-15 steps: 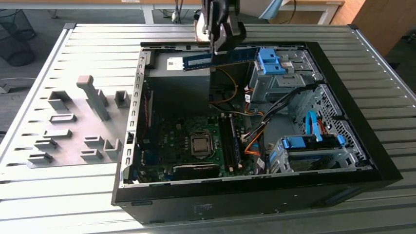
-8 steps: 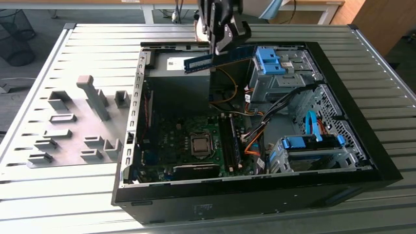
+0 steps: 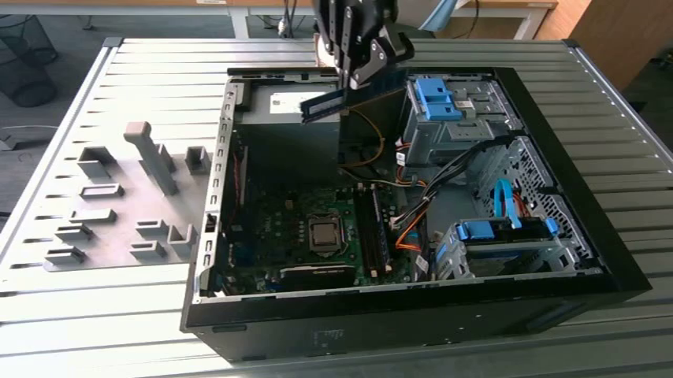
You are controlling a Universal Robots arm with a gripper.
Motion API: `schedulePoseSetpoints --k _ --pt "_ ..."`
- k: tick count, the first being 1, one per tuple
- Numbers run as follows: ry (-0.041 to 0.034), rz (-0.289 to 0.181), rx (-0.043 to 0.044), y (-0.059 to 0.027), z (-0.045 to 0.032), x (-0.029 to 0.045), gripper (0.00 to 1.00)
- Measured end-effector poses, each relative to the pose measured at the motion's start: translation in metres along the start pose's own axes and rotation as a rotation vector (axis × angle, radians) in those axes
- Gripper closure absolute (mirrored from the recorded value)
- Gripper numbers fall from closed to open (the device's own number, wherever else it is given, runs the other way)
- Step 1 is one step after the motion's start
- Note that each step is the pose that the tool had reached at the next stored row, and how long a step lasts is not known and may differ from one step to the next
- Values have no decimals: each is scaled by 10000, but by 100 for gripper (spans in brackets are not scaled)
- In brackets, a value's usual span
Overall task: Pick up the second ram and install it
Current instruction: 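Insert the second ram into the second slot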
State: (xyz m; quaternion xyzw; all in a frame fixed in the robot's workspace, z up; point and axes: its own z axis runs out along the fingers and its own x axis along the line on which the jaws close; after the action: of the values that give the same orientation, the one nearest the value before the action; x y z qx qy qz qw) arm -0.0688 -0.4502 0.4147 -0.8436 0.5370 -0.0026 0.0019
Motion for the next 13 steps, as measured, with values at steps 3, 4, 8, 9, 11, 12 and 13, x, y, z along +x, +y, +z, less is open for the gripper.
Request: schedulePoseSetpoints --k 3,4,8,9,11,12,13 --pt "-3 -489 1 0 3 0 86" --pt "-4 -650 2 0 4 0 86" --pt "-8 -1305 3 0 7 0 86" --pt "-9 -1479 4 0 9 0 86" --pt "-11 -1799 4 0 10 0 86" --pt "-12 -1954 4 0 11 0 86" --pt "-13 -2106 5 0 12 0 86"
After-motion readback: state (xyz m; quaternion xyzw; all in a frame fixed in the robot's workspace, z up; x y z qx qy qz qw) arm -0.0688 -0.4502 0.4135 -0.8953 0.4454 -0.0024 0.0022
